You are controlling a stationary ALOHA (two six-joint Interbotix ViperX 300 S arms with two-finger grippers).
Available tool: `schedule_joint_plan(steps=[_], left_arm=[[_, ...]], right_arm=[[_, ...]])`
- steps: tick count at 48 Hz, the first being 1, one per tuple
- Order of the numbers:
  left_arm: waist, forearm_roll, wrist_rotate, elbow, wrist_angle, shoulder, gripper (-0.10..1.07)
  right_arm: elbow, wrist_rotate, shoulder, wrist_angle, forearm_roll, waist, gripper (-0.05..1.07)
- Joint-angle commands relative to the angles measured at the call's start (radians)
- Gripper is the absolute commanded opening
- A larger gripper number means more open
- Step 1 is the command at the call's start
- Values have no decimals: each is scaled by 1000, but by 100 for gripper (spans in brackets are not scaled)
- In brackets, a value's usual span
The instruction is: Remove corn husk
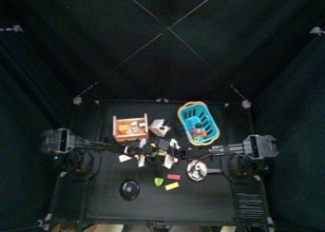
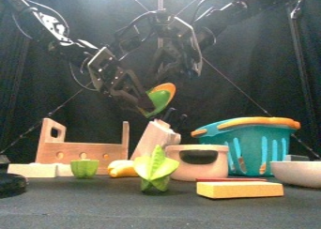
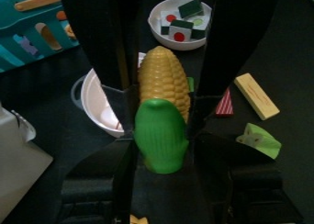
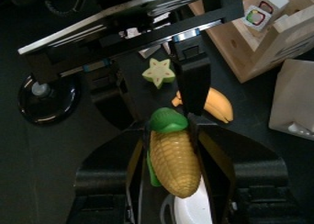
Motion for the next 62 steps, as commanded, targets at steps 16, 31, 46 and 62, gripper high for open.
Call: schedule_joint_plan(steps=[16,31,46,62], left_arm=[[5,-2,-2,-15,-8,-9,62],[6,-2,-2,-14,-8,-9,62],[5,-2,-2,-14,-8,-9,62],[5,-2,-2,-12,-8,-9,62]], right_arm=[[25,0,-38,-74,26,-23,36],[29,2,-40,-161,32,-44,35],[57,2,-46,-193,72,-64,35],[86,0,-51,-252,118,-97,28]])
